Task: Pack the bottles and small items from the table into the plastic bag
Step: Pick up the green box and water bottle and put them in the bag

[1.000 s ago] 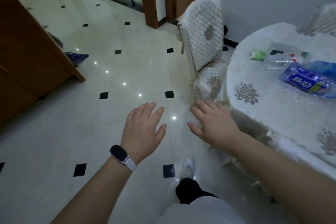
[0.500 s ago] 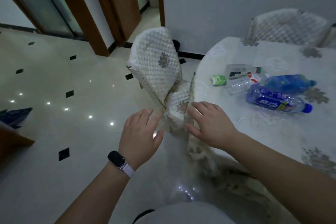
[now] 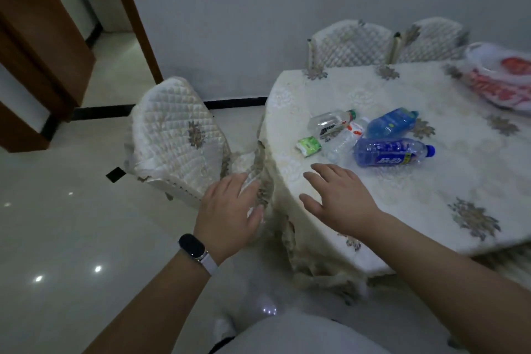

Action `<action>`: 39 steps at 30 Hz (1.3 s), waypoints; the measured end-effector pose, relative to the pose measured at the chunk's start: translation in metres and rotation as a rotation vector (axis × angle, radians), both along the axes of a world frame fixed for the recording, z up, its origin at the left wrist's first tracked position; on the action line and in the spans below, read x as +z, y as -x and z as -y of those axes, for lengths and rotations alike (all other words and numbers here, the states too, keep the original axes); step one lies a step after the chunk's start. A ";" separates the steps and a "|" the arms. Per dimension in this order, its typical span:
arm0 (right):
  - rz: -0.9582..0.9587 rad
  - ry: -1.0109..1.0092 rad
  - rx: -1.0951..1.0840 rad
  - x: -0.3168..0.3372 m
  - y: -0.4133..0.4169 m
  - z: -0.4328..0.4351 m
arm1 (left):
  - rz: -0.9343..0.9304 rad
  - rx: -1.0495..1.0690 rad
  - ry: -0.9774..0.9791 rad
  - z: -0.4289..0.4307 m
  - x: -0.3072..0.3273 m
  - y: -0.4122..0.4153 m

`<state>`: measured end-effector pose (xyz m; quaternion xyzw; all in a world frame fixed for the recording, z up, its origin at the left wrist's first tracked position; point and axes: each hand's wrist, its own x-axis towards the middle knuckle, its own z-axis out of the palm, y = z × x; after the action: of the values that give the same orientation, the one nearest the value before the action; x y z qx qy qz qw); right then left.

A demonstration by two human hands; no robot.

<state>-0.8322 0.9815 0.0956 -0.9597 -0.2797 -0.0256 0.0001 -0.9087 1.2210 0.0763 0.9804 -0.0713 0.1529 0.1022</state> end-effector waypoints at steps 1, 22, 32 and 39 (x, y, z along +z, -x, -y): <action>-0.005 -0.004 -0.037 0.001 0.001 -0.007 | 0.002 -0.024 0.005 -0.009 -0.001 -0.008; -0.145 -0.160 -0.621 -0.049 -0.057 0.027 | -0.200 -0.413 0.030 0.018 -0.045 -0.190; -0.391 -0.505 -0.872 -0.093 -0.173 0.048 | -0.409 -0.319 0.063 0.066 -0.090 -0.304; -0.537 -0.828 -1.091 -0.119 -0.216 0.036 | -0.678 -0.205 0.126 0.093 -0.123 -0.344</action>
<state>-0.6165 0.9451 -0.0231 -0.8571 0.2801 0.1103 0.4181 -0.5644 1.1280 -0.0470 0.9549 -0.1215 -0.1879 0.1950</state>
